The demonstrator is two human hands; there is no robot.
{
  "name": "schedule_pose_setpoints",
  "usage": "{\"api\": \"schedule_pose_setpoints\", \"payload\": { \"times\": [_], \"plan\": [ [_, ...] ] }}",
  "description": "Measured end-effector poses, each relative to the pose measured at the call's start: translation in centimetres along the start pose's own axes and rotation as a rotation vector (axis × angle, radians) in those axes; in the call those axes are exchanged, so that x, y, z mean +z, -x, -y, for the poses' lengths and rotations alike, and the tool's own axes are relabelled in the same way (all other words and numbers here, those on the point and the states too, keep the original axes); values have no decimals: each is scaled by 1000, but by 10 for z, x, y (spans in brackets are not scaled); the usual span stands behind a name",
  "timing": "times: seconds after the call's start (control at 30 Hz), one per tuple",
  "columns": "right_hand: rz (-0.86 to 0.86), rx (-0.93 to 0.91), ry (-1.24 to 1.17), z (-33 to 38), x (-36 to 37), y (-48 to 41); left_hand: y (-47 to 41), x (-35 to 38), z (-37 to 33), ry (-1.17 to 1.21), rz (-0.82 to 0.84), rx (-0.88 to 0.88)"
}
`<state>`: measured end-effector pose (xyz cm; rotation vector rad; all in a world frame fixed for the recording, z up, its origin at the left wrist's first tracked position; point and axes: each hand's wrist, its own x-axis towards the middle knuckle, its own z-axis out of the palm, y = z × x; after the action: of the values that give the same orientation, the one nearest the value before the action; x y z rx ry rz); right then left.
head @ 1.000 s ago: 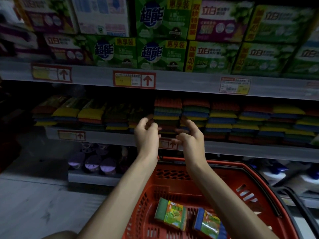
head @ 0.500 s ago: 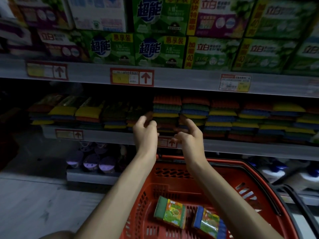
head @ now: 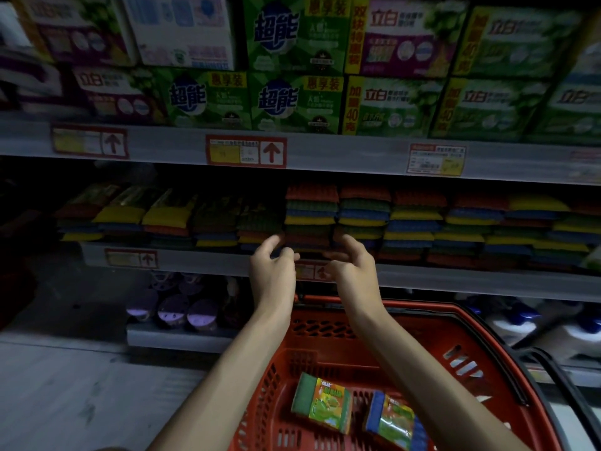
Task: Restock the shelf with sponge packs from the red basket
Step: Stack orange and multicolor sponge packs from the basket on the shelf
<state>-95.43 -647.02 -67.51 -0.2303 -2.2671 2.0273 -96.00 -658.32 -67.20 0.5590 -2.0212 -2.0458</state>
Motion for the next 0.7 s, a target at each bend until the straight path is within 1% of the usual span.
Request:
{"api": "schedule_pose_setpoints", "payload": {
  "times": [0.23,0.4,0.57,0.7],
  "plan": [
    [7,-39,4,5,-1,3,-4,3,-1,7,22,-6],
    [11,-33,14,8,-1,3,-3,0,-6,3,50,-35],
    [1,-20,28,9,2,0,-8,-3,-8,-3,-7,2],
    [14,3,16,10,1,0,-9,-2,-10,8,20,-1]
  ]
}}
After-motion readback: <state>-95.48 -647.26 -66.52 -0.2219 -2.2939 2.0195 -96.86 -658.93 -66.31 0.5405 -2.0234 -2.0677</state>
